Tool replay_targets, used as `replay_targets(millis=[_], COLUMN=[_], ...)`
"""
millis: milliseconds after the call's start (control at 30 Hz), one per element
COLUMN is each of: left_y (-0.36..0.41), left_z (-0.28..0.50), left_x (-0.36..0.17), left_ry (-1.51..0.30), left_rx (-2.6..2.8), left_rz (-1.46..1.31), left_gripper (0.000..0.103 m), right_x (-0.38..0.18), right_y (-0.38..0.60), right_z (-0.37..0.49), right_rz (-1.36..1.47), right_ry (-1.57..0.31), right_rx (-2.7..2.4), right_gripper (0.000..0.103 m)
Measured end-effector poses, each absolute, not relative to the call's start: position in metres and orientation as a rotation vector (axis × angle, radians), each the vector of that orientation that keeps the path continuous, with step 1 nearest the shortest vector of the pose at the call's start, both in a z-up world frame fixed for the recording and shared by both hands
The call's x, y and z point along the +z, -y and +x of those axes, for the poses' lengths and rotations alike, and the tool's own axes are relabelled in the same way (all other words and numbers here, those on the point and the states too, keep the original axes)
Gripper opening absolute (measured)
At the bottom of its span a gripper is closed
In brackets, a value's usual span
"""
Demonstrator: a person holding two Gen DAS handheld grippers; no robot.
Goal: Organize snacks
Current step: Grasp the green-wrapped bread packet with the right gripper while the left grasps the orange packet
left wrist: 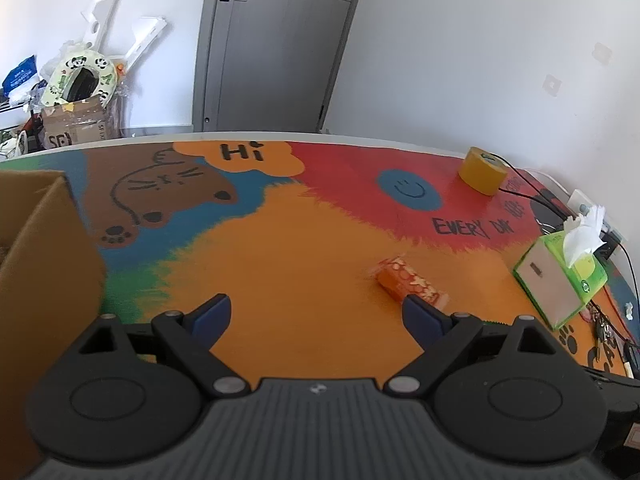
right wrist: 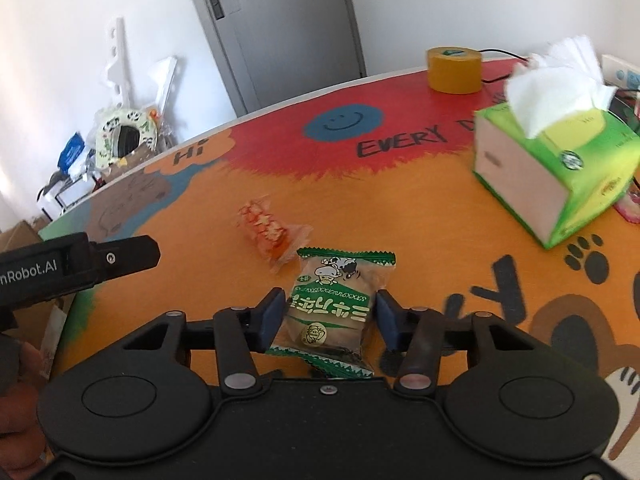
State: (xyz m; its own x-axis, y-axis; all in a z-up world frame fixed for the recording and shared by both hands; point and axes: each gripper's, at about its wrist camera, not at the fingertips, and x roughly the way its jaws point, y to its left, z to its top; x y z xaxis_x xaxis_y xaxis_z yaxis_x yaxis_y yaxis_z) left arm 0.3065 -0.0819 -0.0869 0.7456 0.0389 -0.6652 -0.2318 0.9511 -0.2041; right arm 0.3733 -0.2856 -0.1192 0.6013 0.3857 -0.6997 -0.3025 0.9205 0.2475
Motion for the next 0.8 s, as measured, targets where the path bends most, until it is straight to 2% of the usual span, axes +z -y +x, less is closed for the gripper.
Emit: replay_targets(millis=[800], left_y=[0.138], left_z=[0.367], left_x=[-0.11], left_ry=[-0.714], left_rx=[0.157], left_rz=[-0.207], left_gripper=[0.092], right_x=[-0.117], right_y=[0.347], right_z=[0.381], right_rz=[0.172], right_ry=[-0.795], right_rx=[0.334], right_gripper=[0.049])
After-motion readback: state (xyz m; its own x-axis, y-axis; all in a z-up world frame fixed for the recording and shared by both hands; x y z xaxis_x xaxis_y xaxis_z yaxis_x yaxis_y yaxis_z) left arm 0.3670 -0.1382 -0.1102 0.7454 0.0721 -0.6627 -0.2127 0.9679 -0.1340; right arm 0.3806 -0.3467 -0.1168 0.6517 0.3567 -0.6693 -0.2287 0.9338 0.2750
